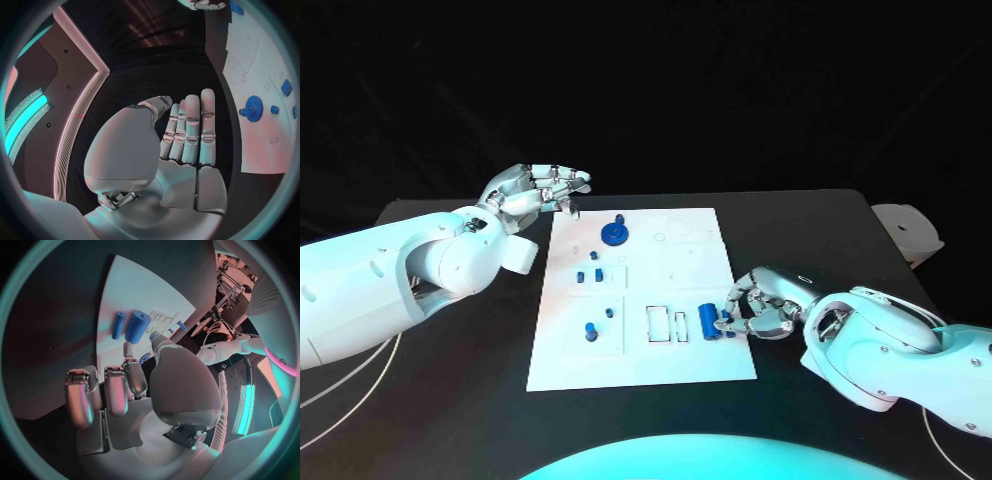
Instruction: Assemble the parts on the task board
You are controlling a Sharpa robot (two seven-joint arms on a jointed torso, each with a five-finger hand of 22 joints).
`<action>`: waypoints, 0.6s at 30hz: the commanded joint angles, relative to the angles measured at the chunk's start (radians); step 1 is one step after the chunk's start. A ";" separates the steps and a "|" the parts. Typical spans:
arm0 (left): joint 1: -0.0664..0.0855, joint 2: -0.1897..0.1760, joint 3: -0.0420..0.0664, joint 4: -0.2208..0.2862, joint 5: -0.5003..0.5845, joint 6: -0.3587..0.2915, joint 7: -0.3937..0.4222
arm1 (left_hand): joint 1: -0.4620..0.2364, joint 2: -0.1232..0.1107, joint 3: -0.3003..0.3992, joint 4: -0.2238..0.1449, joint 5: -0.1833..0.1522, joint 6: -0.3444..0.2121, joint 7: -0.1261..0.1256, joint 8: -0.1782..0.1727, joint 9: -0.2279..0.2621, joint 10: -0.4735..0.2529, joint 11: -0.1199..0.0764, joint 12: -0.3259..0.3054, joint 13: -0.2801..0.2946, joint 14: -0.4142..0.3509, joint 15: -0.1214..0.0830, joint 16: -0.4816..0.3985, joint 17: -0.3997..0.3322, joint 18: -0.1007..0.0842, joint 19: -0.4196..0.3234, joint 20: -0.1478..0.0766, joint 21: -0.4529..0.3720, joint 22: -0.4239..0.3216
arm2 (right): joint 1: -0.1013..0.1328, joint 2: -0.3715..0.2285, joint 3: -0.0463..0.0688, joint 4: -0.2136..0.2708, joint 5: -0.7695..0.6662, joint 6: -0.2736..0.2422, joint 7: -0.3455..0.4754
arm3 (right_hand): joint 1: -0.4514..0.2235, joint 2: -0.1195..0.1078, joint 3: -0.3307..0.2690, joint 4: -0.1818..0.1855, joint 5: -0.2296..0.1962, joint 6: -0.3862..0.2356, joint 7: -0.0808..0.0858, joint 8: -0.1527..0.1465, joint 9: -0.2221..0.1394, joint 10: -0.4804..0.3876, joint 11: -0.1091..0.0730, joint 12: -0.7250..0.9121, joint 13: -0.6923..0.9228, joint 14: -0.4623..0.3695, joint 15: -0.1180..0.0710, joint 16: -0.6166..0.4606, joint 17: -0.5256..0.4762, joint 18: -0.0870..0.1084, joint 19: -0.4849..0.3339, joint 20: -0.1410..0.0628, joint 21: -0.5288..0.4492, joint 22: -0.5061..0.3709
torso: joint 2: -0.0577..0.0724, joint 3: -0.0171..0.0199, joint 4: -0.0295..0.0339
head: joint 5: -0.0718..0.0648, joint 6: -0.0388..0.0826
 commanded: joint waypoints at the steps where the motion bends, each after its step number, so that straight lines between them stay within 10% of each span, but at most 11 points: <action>1: 0.000 0.000 0.001 0.004 0.005 0.018 0.005 | -0.010 -0.001 0.002 -0.005 0.001 -0.009 0.000 0.003 0.002 -0.007 0.000 0.003 0.001 -0.009 0.001 -0.004 -0.001 0.014 -0.005 0.004 -0.004 -0.002 | -0.007 0.019 0.000 -0.015 -0.060 -0.008 -0.055 | -0.008 0.002 -0.005 0.000 0.003 -0.007 -0.003 0.004 0.001 0.005 -0.001 0.004 0.002 0.073 -0.004 0.004 0.061 -0.014 0.105 0.008 0.003 0.263 | 0.001 -0.0004 0.0000 | 0.003 -0.002; 18: 0.000 -0.003 0.000 0.005 0.005 0.020 0.005 | -0.010 -0.001 0.002 -0.005 0.001 -0.009 0.000 0.003 0.002 -0.007 0.000 0.003 0.001 -0.009 0.001 -0.004 -0.001 0.014 -0.005 0.004 -0.004 -0.002 | -0.029 0.094 0.000 -0.071 -0.087 0.002 -0.075 | -0.014 0.010 -0.015 0.000 0.008 -0.008 -0.003 0.007 0.004 0.003 -0.001 0.003 0.003 0.072 -0.004 0.004 0.060 -0.014 0.105 0.007 0.003 0.263 | 0.001 0.0011 -0.0024 | 0.013 -0.006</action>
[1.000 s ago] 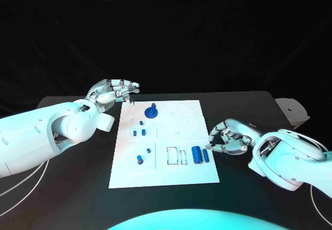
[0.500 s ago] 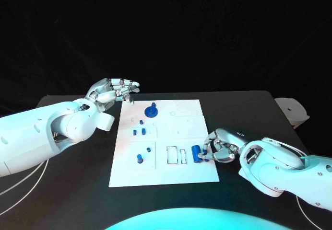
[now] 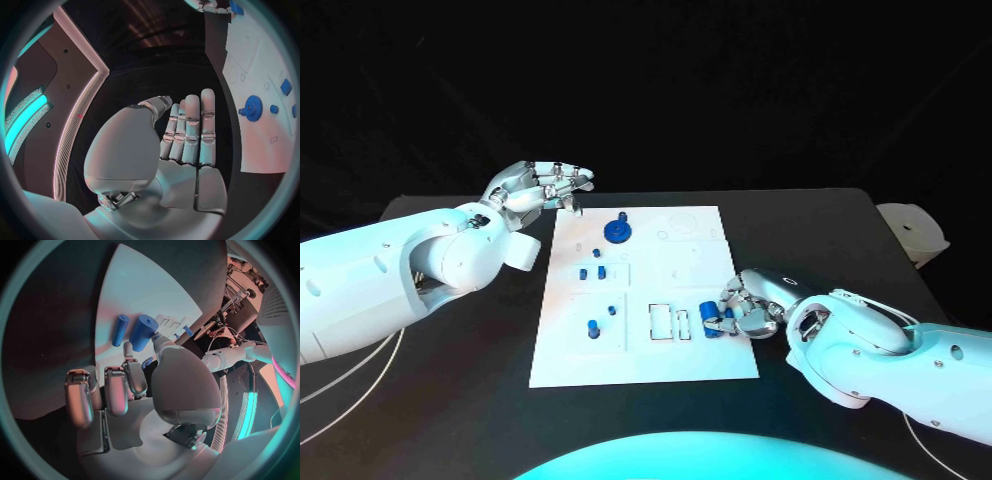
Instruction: Assemble the parts on the task board
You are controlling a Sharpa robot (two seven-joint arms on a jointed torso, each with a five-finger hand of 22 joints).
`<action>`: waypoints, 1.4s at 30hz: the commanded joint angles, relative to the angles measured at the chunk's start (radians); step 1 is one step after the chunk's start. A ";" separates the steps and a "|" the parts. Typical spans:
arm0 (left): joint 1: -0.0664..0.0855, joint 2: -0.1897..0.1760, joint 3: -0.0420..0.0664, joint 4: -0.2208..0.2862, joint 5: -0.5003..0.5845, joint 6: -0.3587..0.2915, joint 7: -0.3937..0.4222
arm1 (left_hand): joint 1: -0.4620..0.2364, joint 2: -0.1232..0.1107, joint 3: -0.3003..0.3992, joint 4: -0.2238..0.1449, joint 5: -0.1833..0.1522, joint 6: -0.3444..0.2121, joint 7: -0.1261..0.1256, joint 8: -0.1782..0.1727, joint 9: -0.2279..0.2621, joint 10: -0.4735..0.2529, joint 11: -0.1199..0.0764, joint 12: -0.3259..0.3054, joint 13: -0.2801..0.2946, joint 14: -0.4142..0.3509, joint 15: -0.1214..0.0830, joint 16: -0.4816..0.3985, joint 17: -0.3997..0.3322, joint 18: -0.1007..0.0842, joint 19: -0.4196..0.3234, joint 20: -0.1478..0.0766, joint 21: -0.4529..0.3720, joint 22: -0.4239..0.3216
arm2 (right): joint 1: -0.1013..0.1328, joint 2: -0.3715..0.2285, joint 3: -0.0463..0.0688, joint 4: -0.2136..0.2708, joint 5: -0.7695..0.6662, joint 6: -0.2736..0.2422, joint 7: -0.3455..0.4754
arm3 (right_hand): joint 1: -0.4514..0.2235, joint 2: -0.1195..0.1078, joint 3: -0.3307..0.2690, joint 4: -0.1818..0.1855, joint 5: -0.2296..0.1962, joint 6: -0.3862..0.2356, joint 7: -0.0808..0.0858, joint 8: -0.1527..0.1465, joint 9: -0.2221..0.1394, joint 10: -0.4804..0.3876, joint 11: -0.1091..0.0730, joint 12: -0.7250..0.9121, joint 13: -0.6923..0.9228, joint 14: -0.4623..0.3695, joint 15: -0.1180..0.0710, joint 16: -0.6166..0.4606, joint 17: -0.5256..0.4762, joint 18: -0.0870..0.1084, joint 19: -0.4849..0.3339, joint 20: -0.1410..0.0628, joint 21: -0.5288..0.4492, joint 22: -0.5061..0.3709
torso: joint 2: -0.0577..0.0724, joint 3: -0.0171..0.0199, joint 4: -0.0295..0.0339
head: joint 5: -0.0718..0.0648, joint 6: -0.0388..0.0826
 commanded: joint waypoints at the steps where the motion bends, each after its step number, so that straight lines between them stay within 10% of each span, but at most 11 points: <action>1: 0.000 0.001 0.001 0.003 0.005 0.018 0.005 | -0.010 -0.001 0.002 -0.005 0.001 -0.009 0.000 0.003 0.002 -0.007 0.000 0.004 0.002 -0.009 0.001 -0.004 -0.001 0.014 -0.005 0.004 -0.004 -0.002 | -0.006 0.012 0.000 -0.009 -0.028 0.013 -0.020 | -0.007 0.003 -0.009 0.000 0.004 -0.005 0.001 0.004 0.002 0.003 -0.001 0.004 0.001 0.072 -0.004 0.005 0.062 -0.014 0.105 0.007 0.004 0.263 | 0.000 0.0001 -0.0003 | 0.001 -0.002; 27: 0.000 -0.001 0.001 0.005 0.005 0.020 0.001 | -0.013 -0.001 0.003 -0.004 0.001 -0.009 -0.001 0.004 0.002 -0.008 0.000 0.006 0.002 -0.010 0.001 -0.004 -0.001 0.014 -0.005 0.004 -0.006 -0.003 | -0.033 0.055 -0.001 -0.039 -0.088 0.037 -0.045 | 0.090 0.032 0.012 -0.032 0.010 0.018 -0.010 0.027 0.013 0.012 -0.011 0.018 0.028 0.074 -0.012 0.010 0.072 -0.014 0.105 0.002 0.004 0.263 | -0.001 0.0001 -0.0004 | 0.007 -0.010; 42: 0.000 0.001 0.001 0.004 0.005 0.022 -0.001 | -0.013 -0.001 0.003 -0.004 0.001 -0.009 0.000 0.004 0.003 -0.009 0.000 0.007 0.002 -0.010 0.001 -0.004 -0.002 0.014 -0.005 0.004 -0.007 -0.003 | 0.006 0.031 0.009 0.060 -0.032 -0.124 -0.045 | 0.086 0.044 0.102 -0.004 0.060 0.069 -0.033 0.050 0.025 0.038 -0.030 0.045 0.066 0.079 -0.028 0.023 0.101 -0.014 0.105 -0.013 0.004 0.263 | 0.000 -0.0001 -0.0004 | 0.006 -0.006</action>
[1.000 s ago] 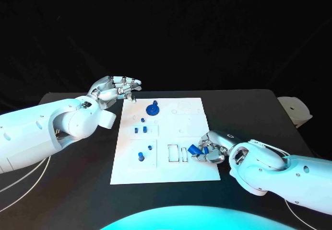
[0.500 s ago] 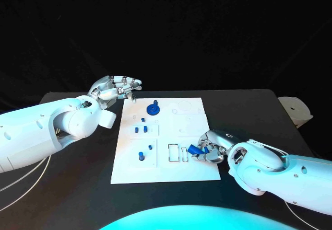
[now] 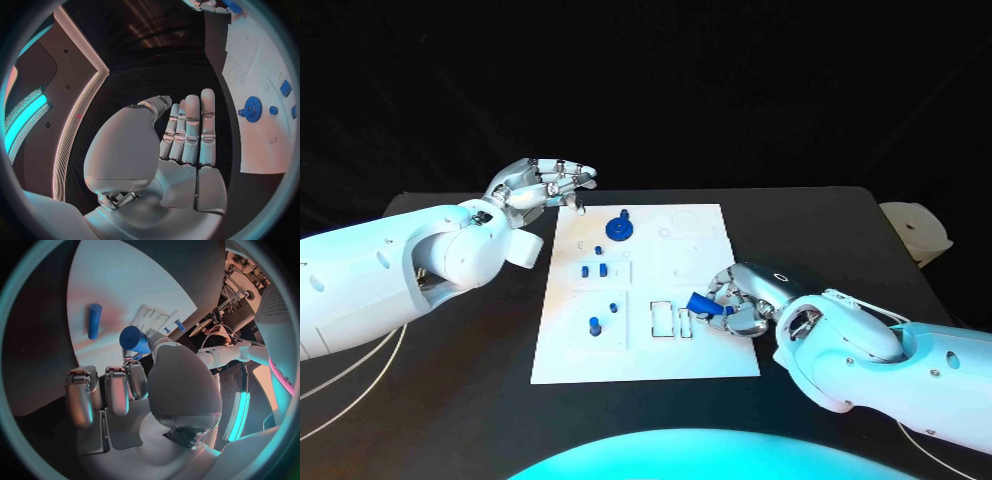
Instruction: Assemble the parts on the task board
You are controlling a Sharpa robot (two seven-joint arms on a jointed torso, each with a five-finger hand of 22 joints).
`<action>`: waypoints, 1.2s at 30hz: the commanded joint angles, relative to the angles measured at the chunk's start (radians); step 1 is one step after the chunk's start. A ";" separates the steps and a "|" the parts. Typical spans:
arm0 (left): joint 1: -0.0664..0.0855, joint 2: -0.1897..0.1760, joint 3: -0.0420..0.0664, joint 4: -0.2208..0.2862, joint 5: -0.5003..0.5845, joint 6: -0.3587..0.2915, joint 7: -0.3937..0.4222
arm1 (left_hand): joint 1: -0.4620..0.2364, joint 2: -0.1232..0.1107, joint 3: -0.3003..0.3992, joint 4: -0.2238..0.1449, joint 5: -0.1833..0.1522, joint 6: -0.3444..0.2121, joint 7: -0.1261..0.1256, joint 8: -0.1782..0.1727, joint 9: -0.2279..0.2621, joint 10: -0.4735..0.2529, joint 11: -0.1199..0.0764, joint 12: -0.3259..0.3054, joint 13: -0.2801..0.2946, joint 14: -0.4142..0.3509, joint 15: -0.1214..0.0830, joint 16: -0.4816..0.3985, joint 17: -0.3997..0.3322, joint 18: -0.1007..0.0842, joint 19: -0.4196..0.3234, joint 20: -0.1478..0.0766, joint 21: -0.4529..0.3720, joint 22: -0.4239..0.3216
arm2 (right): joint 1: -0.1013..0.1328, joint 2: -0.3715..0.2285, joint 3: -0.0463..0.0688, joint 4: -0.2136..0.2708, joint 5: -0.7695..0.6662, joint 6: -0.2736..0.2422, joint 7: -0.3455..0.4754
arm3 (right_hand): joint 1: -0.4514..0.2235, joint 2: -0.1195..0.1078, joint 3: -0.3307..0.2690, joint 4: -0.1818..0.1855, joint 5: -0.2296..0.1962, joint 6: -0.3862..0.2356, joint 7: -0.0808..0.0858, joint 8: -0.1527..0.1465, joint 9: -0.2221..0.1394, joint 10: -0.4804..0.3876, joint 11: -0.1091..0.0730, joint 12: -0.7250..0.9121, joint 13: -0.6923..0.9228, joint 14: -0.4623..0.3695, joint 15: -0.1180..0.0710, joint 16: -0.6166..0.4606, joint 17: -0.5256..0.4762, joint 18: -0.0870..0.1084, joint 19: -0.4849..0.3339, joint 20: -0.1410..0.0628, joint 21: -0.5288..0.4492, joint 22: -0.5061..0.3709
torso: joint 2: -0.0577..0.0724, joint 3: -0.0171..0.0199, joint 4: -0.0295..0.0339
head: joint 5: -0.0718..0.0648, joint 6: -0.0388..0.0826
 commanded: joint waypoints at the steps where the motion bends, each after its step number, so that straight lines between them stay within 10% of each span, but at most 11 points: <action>1: 0.000 0.003 0.001 0.002 0.005 0.018 0.004 | -0.009 0.003 0.003 -0.004 0.001 -0.009 0.000 0.004 0.001 -0.009 0.000 0.003 0.001 -0.006 -0.003 -0.004 -0.002 0.014 -0.005 0.004 -0.003 -0.001 | 0.009 0.003 0.000 0.013 0.035 -0.063 -0.008 | -0.024 0.012 0.006 0.007 0.010 0.044 -0.036 0.027 0.019 0.005 0.000 0.001 0.054 0.078 -0.009 0.006 0.103 -0.014 0.105 -0.006 0.004 0.263 | 0.001 -0.0007 0.0015 | -0.003 0.002; 20: 0.000 0.006 0.001 0.007 0.005 0.020 0.004 | -0.009 0.003 0.003 -0.004 0.001 -0.009 0.000 0.004 0.001 -0.009 0.000 0.003 0.001 -0.006 -0.003 -0.004 -0.002 0.014 -0.005 0.004 -0.003 -0.001 | 0.007 0.119 -0.002 -0.050 0.159 0.070 0.027 | -0.207 0.044 0.032 0.010 -0.020 0.079 -0.049 0.052 0.044 0.023 -0.011 0.003 0.068 0.080 -0.017 0.012 0.115 -0.014 0.105 -0.012 0.004 0.263 | 0.002 0.0000 0.0024 | 0.003 -0.002; 36: 0.000 0.005 0.001 0.009 0.005 0.023 0.002 | -0.009 0.003 0.003 -0.004 0.001 -0.009 0.000 0.004 0.001 -0.009 0.000 0.003 0.001 -0.006 -0.003 -0.004 -0.002 0.014 -0.005 0.004 -0.003 -0.001 | 0.002 0.158 -0.003 -0.091 0.166 0.083 0.010 | -0.241 0.050 0.038 0.011 -0.024 0.094 -0.058 0.064 0.052 0.033 -0.018 0.018 0.084 0.081 -0.023 0.015 0.122 -0.014 0.105 -0.018 0.004 0.263 | 0.002 0.0009 0.0015 | 0.007 -0.003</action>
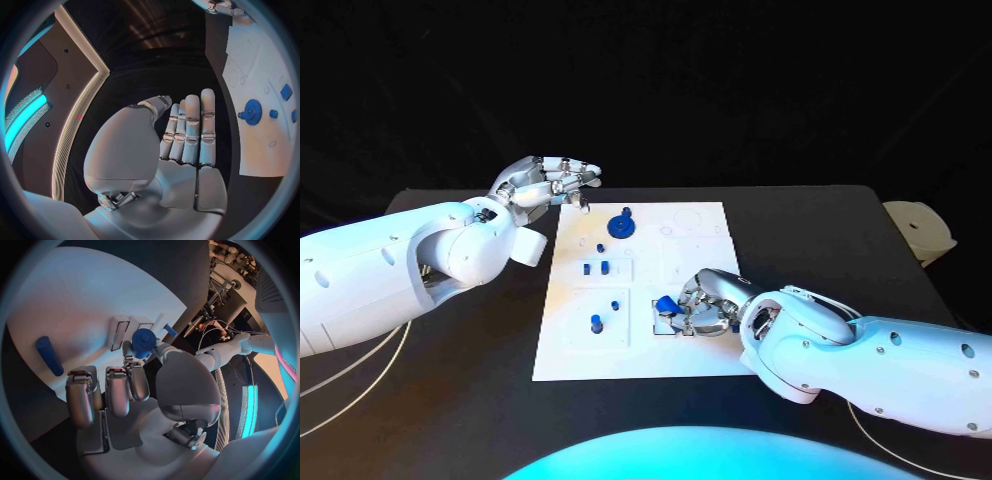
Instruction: Assemble the parts on the task board
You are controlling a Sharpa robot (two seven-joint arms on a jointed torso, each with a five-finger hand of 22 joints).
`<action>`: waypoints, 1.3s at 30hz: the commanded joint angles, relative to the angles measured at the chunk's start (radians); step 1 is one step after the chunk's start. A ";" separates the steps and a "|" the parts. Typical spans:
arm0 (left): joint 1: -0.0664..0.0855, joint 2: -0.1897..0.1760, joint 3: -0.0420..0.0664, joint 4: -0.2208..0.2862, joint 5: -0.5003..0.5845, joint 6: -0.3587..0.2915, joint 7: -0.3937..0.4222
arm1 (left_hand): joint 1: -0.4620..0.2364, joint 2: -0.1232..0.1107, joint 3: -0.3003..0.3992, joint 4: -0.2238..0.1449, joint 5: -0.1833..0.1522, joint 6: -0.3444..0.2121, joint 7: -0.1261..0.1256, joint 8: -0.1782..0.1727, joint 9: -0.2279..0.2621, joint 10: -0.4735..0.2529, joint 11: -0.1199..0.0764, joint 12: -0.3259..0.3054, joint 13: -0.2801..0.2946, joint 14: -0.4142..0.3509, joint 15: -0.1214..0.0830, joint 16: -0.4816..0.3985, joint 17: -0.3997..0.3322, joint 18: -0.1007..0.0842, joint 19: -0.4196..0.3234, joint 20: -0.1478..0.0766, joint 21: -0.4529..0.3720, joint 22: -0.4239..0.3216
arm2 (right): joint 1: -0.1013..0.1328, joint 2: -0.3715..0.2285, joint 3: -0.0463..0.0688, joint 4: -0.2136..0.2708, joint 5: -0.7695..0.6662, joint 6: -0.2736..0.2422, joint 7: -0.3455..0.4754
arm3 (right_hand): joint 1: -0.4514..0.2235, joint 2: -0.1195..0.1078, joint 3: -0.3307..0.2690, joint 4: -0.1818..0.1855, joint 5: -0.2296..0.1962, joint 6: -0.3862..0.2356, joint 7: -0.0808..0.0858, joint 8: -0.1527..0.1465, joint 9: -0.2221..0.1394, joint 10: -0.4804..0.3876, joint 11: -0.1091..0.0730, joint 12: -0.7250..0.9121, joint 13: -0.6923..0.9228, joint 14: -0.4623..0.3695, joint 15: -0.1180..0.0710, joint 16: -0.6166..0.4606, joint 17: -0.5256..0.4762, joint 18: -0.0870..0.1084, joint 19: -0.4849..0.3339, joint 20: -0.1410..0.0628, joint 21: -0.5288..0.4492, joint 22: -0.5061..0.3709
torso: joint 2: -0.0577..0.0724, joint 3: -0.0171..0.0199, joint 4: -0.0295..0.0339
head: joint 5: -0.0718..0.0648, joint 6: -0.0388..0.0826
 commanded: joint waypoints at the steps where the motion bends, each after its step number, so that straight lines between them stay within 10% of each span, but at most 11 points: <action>1: 0.000 0.002 0.001 0.004 0.005 0.018 0.004 | -0.010 0.003 0.003 -0.004 0.001 -0.009 0.000 0.004 0.002 -0.009 0.000 0.003 0.001 -0.006 -0.003 -0.004 -0.001 0.015 -0.005 0.004 -0.003 -0.002 | -0.001 0.006 0.000 -0.012 0.000 0.021 -0.004 | -0.016 0.001 0.007 -0.001 -0.006 0.078 -0.074 0.006 0.000 0.016 -0.008 0.004 0.085 0.080 -0.009 0.006 0.120 -0.014 0.106 -0.006 0.004 0.263 | 0.000 0.0000 0.0004 | -0.001 0.002; 7: 0.000 0.002 0.001 0.003 0.005 0.019 0.004 | -0.011 0.004 0.004 -0.005 0.002 -0.010 0.000 0.004 0.002 -0.012 0.000 0.006 0.002 -0.007 -0.003 -0.004 -0.001 0.015 -0.004 0.005 -0.005 -0.003 | -0.002 0.020 0.000 -0.027 -0.002 0.024 -0.004 | -0.083 -0.009 -0.019 0.000 0.020 0.077 -0.077 0.015 0.009 0.017 -0.011 0.000 0.088 0.080 -0.013 0.006 0.120 -0.014 0.106 -0.010 0.004 0.263 | 0.000 0.0008 0.0012 | 0.001 0.000; 16: 0.000 0.002 0.001 0.003 0.005 0.018 0.003 | -0.012 0.005 0.005 -0.004 0.002 -0.010 0.000 0.004 0.002 -0.012 0.000 0.006 0.002 -0.007 -0.002 -0.004 -0.001 0.014 -0.004 0.005 -0.005 -0.003 | -0.004 0.032 0.000 -0.036 -0.021 0.023 -0.005 | -0.198 -0.001 -0.126 0.002 -0.096 0.068 -0.078 0.026 0.024 0.014 -0.011 -0.013 0.087 0.079 -0.013 0.005 0.117 -0.014 0.106 -0.011 0.004 0.263 | -0.001 -0.0003 -0.0001 | 0.003 0.000; 26: 0.001 0.001 0.001 0.003 0.005 0.018 0.003 | -0.013 0.005 0.005 -0.004 0.002 -0.010 0.000 0.004 0.002 -0.013 0.001 0.006 0.002 -0.007 -0.002 -0.004 -0.001 0.014 -0.004 0.005 -0.005 -0.003 | -0.005 0.028 0.000 -0.034 -0.057 0.003 -0.005 | -0.221 0.003 -0.168 0.002 -0.122 0.061 -0.076 0.027 0.027 0.009 -0.010 -0.026 0.081 0.078 -0.012 0.003 0.112 -0.014 0.106 -0.010 0.004 0.263 | -0.001 0.0008 -0.0009 | 0.002 0.002; 33: 0.000 0.000 0.001 0.002 0.005 0.018 0.003 | -0.013 0.005 0.005 -0.004 0.002 -0.010 0.000 0.004 0.002 -0.013 0.001 0.006 0.002 -0.007 -0.002 -0.004 -0.001 0.014 -0.004 0.005 -0.005 -0.003 | -0.007 -0.006 0.000 0.006 -0.070 -0.025 0.032 | -0.070 0.024 -0.167 -0.014 -0.034 0.055 -0.077 0.030 0.033 0.014 -0.011 -0.022 0.091 0.079 -0.012 0.004 0.117 -0.014 0.106 -0.010 0.004 0.263 | 0.000 0.0025 -0.0010 | 0.004 0.005; 39: 0.000 -0.001 0.001 0.000 0.005 0.017 0.002 | -0.013 0.005 0.005 -0.004 0.002 -0.010 0.000 0.004 0.002 -0.013 0.001 0.006 0.002 -0.007 -0.002 -0.004 -0.001 0.014 -0.004 0.005 -0.005 -0.003 | -0.007 -0.039 0.000 0.045 -0.062 -0.023 0.060 | 0.017 0.017 -0.160 -0.018 -0.052 0.053 -0.077 0.028 0.031 0.016 -0.011 -0.020 0.096 0.080 -0.012 0.006 0.120 -0.014 0.106 -0.010 0.004 0.263 | 0.000 0.0020 -0.0053 | 0.005 0.005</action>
